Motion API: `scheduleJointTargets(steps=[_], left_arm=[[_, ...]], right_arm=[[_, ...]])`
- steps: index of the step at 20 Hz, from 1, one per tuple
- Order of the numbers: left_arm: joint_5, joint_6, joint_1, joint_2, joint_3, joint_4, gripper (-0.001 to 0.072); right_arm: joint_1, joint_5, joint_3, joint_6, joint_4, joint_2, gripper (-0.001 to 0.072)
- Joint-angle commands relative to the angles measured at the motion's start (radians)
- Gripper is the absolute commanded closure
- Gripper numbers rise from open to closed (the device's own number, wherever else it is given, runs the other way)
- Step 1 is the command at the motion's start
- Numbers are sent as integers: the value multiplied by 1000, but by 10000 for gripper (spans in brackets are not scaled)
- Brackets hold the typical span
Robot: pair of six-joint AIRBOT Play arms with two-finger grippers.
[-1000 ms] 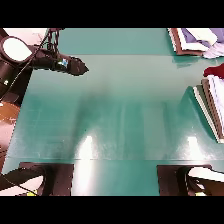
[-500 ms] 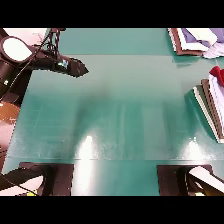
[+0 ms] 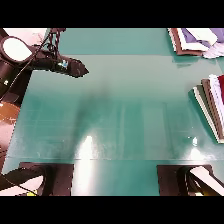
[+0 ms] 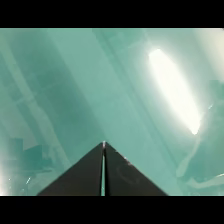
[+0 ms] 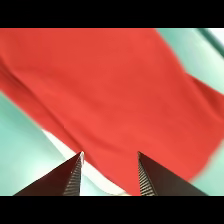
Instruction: Fold the shirts.
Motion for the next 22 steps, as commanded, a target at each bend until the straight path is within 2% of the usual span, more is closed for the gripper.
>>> scheduleJointTargets(steps=[1, 7, 11, 12, 13, 14, 22], left_arm=[[0, 0, -1, 0, 0, 0, 679], [-16, -1, -1, 0, 0, 0, 679], [20, -1, -1, 0, 1, -1, 680], [34, -1, -1, 0, 1, -1, 679], [45, -1, -1, 0, 1, -1, 680], [57, -1, -1, 0, 1, -1, 680], [109, -1, -1, 0, 1, -1, 680]], right_arm=[[106, 7, -4, 26, 185, 4, 304], [565, 3, -4, 40, 209, 4, 305], [812, -135, -4, 39, 204, 4, 311], [854, -169, -4, 39, 205, 4, 419], [887, -192, -4, 39, 204, 4, 575], [911, -205, -4, 39, 204, 4, 682], [943, -187, -4, 39, 206, 4, 693]])
